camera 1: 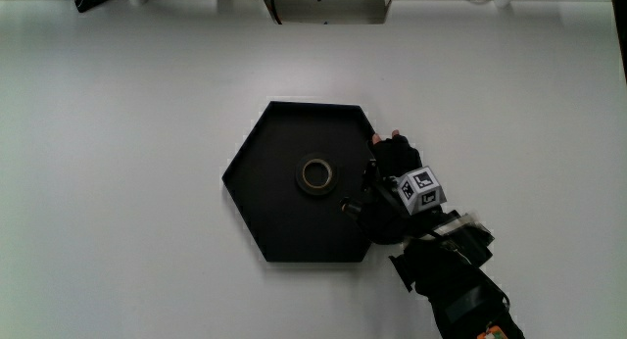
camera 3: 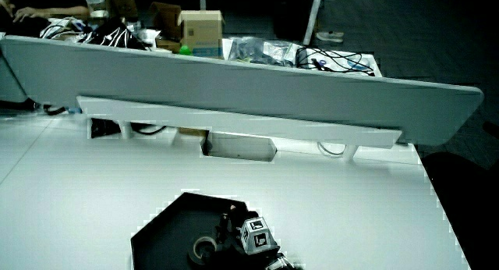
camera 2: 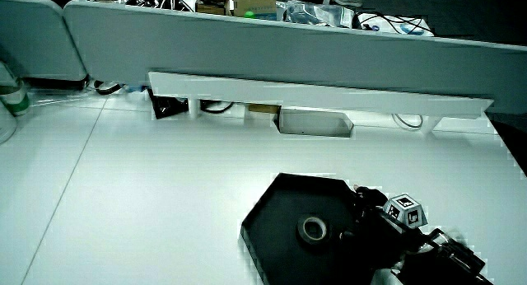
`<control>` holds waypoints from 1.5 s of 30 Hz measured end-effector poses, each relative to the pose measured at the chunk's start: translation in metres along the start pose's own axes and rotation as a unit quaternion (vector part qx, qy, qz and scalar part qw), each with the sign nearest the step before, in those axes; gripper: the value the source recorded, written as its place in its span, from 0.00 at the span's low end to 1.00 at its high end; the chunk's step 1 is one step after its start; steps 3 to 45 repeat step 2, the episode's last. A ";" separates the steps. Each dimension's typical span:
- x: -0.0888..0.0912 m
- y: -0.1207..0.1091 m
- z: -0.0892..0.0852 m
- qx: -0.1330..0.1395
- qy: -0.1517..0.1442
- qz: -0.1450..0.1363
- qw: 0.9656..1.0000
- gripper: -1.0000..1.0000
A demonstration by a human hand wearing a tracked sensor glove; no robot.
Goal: Place black tape into plate
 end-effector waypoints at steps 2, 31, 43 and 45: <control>0.003 -0.007 0.004 0.013 0.009 0.000 1.000 0.00; 0.003 -0.007 0.004 0.013 0.009 0.000 1.000 0.00; 0.003 -0.007 0.004 0.013 0.009 0.000 1.000 0.00; 0.003 -0.007 0.004 0.013 0.009 0.000 1.000 0.00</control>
